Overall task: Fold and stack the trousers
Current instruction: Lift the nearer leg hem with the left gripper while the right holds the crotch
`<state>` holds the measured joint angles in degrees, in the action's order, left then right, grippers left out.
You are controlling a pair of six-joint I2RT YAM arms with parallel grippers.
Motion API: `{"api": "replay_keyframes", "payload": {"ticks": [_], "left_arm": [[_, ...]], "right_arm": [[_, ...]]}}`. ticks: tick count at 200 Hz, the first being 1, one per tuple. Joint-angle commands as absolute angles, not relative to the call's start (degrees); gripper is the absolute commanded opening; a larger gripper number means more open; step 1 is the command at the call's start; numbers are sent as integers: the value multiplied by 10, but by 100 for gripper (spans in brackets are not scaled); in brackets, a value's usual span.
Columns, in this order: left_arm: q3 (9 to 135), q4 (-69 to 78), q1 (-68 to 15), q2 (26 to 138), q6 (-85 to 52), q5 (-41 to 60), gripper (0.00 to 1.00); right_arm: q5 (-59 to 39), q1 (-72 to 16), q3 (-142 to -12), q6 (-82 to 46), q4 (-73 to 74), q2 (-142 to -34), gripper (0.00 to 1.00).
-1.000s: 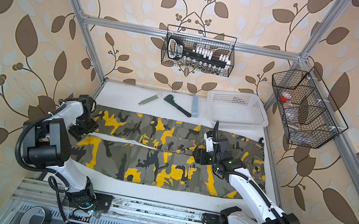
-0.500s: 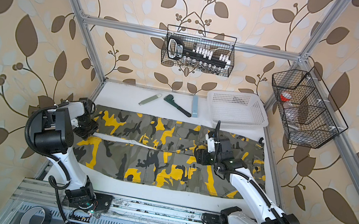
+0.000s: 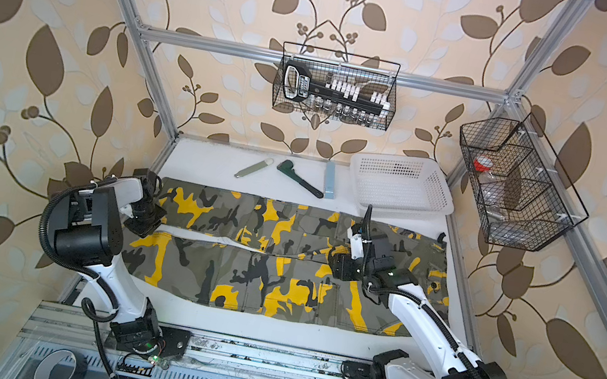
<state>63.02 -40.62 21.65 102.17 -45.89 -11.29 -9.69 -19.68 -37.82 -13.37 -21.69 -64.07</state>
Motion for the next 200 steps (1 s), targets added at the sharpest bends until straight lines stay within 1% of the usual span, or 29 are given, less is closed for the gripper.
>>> {"api": "replay_keyframes", "payload": {"ticks": [1,30,56,77,101,126,151,168,184,200], "left_arm": [[675,-504,203,941,-443,-171,0],[680,-555,194,851,-463,-209,0],[649,-591,188,774,-491,-240,0],[629,-619,172,703,-511,-292,0],[646,-671,161,631,-513,-340,0],[670,-724,159,585,-542,-365,0],[668,-744,154,564,-550,-377,0],[657,-726,153,577,-547,-374,0],[631,-657,153,618,-521,-344,0],[617,-601,149,691,-506,-314,0]], "right_arm": [[-101,-194,-389,-120,-228,-631,74],[-106,-194,-388,-119,-216,-637,74],[-112,-194,-394,-114,-209,-647,74],[-116,-194,-399,-111,-209,-654,74],[-118,-193,-402,-103,-209,-656,74],[-120,-192,-406,-97,-208,-661,74],[-121,-192,-412,-94,-203,-670,74],[-118,-193,-417,-87,-203,-675,74],[-112,-193,-420,-84,-207,-678,74],[-111,-193,-422,-82,-208,-679,74]]}}
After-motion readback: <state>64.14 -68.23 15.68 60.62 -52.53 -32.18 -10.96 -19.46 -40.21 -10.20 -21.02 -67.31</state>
